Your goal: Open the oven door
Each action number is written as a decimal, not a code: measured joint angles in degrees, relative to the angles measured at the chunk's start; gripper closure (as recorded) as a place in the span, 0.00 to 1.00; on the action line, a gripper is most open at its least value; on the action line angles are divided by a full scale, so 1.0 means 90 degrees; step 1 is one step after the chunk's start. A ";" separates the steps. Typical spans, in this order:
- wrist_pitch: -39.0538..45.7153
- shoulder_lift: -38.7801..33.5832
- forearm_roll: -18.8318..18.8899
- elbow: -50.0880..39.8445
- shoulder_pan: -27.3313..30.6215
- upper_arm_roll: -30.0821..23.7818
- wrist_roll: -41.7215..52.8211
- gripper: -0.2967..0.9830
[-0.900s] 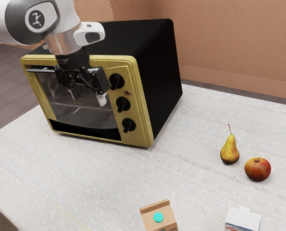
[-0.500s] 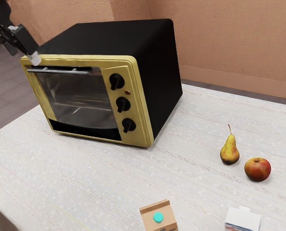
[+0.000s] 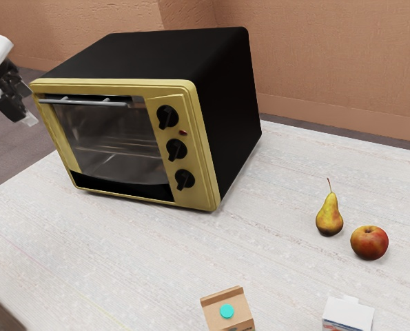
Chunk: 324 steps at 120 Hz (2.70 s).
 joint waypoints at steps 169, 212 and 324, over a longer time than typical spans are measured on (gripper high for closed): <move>0.1057 0.0722 0.0205 0.0678 -0.0045 -0.0246 0.4116 0.23; 0.1260 0.0125 0.0373 -0.0629 -0.1129 -0.0270 0.4191 0.23; 0.1553 0.0156 0.0370 -0.1019 -0.0656 -0.0168 0.4248 0.22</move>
